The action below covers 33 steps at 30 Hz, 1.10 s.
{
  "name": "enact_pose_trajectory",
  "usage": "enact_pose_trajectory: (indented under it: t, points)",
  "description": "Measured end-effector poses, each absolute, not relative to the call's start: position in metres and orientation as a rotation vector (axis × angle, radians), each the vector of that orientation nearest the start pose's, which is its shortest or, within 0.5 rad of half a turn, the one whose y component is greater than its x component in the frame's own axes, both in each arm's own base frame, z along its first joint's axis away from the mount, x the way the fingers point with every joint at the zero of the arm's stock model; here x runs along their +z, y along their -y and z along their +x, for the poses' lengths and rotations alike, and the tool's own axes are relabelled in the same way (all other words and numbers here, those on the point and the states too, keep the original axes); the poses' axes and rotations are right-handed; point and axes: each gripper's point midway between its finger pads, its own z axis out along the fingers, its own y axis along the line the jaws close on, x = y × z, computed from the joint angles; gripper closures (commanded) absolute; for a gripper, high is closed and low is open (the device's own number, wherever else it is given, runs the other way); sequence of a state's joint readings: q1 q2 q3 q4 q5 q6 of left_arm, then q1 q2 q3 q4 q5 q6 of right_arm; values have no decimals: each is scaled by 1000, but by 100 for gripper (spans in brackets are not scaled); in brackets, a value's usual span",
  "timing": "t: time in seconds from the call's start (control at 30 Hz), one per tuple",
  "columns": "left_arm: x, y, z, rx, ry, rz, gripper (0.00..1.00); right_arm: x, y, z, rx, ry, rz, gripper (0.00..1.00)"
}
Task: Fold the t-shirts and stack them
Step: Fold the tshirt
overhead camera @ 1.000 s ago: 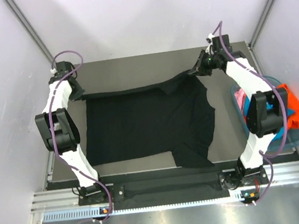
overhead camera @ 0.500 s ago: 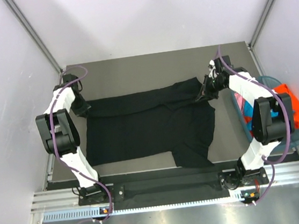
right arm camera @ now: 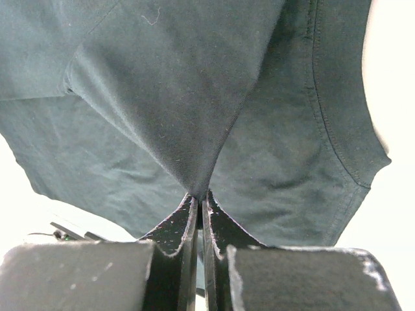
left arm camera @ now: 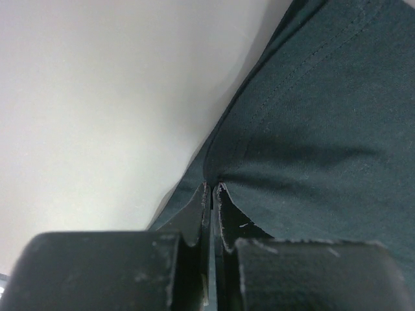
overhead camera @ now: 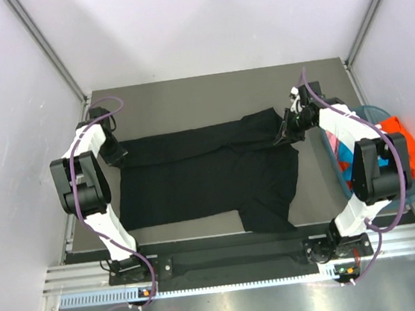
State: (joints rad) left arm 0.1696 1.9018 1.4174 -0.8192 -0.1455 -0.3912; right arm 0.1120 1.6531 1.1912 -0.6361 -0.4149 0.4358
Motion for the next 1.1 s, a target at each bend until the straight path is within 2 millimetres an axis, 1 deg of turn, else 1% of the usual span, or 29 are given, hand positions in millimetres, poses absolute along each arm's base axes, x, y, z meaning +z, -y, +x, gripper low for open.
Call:
enact_pose_trajectory:
  t: [0.6,0.83,0.9,0.93,0.97,1.0,1.03,1.07,1.1]
  points:
    - [47,-78,376,196,-2730,-830,100,97,-124,346,707,-2702,262,100]
    - [52,-79,383,191,-2706,-827,100,96,-124,352,703,-2703,257,100]
    - [53,-79,384,189,-2703,-826,100,97,-124,353,697,-2701,249,97]
    - [53,-80,384,190,-2703,-827,85,97,-123,353,693,-2703,248,94]
    - [52,-80,384,192,-2706,-825,70,95,-123,352,689,-2709,244,88]
    - [51,-80,384,196,-2705,-831,61,94,-122,350,684,-2718,244,73]
    - [50,-80,383,202,-2703,-843,45,92,-121,348,677,-2728,238,67]
    - [50,-81,381,212,-2701,-852,39,91,-120,347,666,-2737,229,62]
    - [51,-81,382,211,-2692,-867,35,89,-117,345,646,-2743,218,55]
